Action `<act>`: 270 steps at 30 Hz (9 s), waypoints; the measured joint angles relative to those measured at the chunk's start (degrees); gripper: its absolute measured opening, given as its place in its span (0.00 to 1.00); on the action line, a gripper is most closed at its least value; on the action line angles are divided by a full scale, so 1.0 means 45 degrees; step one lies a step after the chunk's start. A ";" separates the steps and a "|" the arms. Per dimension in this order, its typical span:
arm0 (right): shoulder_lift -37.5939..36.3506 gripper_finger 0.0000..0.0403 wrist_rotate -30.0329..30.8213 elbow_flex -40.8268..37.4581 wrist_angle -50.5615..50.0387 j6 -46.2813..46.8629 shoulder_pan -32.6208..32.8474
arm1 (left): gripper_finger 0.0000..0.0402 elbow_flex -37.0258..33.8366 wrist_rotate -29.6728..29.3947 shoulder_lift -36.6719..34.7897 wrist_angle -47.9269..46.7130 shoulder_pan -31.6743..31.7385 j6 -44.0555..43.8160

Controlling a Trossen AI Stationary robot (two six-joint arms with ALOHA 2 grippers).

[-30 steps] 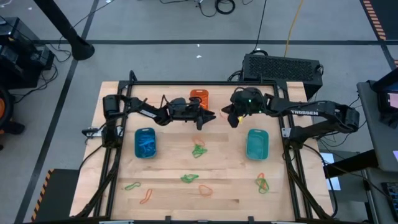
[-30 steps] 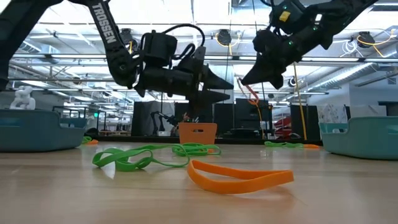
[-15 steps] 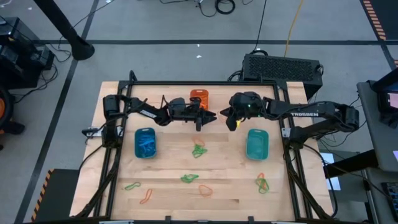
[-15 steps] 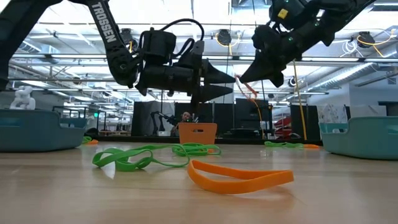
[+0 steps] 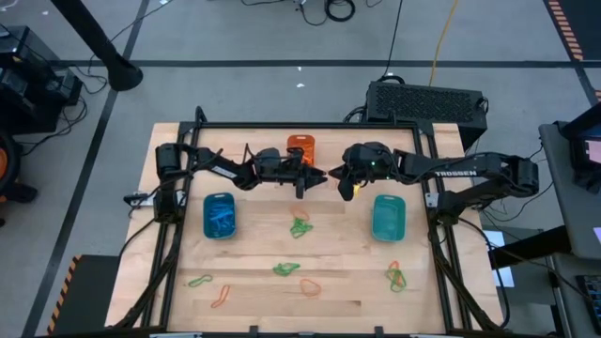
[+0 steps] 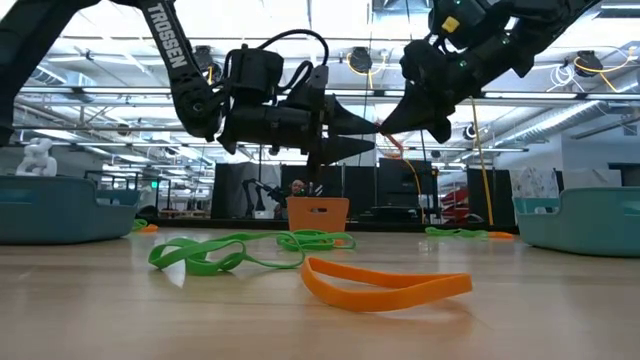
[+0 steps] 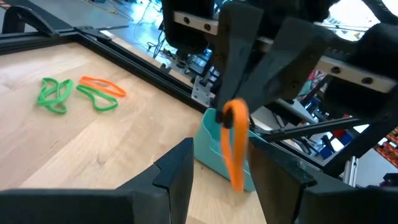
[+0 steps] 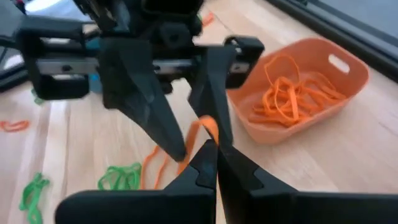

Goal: Sort rubber bands into baskets
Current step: Put the orange rubber band into the orange bin

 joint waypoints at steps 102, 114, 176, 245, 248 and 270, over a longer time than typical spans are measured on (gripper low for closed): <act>-0.0391 0.38 0.0665 -0.0003 -0.1603 -0.2057 -0.0237 | 0.00 0.0985 -0.2514 -0.1268 -0.9221 0.3197 0.2296; -0.0391 0.38 0.0670 -0.0003 -0.1592 -0.1824 -0.0193 | 0.12 0.0985 -0.2877 -0.1268 -0.9092 0.3203 0.2320; -0.0391 0.38 -0.0316 -0.0012 -0.1504 -0.3014 0.3731 | 0.36 0.1005 -0.4992 -0.1268 -1.3481 -0.2692 0.8604; -0.0386 0.38 0.0675 -0.0007 -0.1499 -0.3305 0.3702 | 0.21 0.2748 -0.6835 -0.2176 -1.4001 0.1056 1.0980; -0.0386 0.38 0.0675 -0.0007 -0.1500 -0.3300 0.3702 | 0.29 0.2748 -0.7333 -0.2176 -1.4025 0.1070 1.0975; -0.0386 0.38 0.0671 -0.0003 -0.1445 -0.3257 0.3702 | 0.38 0.2835 -0.1030 -0.5910 -2.1483 -0.3219 0.6321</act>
